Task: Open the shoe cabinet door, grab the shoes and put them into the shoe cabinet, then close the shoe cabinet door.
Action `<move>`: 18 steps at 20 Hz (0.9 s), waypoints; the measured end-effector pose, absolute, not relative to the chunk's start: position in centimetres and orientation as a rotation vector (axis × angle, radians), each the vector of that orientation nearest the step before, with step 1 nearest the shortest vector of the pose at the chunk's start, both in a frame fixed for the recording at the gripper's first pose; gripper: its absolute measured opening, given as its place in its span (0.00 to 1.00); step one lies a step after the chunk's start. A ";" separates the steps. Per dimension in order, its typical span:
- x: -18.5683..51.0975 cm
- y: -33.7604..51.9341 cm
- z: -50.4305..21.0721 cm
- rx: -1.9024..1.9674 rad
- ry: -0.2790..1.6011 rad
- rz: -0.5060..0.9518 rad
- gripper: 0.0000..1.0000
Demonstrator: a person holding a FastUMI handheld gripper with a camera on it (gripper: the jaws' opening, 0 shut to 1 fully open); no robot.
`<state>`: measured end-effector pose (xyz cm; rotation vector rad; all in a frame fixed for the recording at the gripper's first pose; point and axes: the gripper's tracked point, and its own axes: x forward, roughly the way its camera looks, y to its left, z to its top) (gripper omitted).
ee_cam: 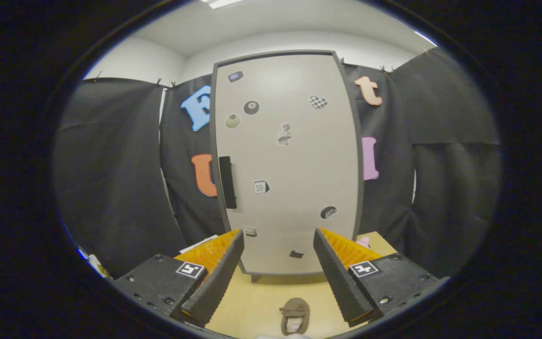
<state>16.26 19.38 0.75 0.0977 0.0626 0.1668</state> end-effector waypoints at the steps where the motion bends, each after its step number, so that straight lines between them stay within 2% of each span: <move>1: 17.9 21.1 1.5 0.090 0.051 0.187 0.97; 7: 26.7 28.8 4.1 0.064 0.033 0.260 0.97; 13: 33.3 31.1 4.8 0.065 0.040 0.214 0.94; 15: 34.3 31.4 4.5 0.101 0.064 0.216 0.87; 18: 35.2 31.9 4.2 0.110 0.087 0.211 0.70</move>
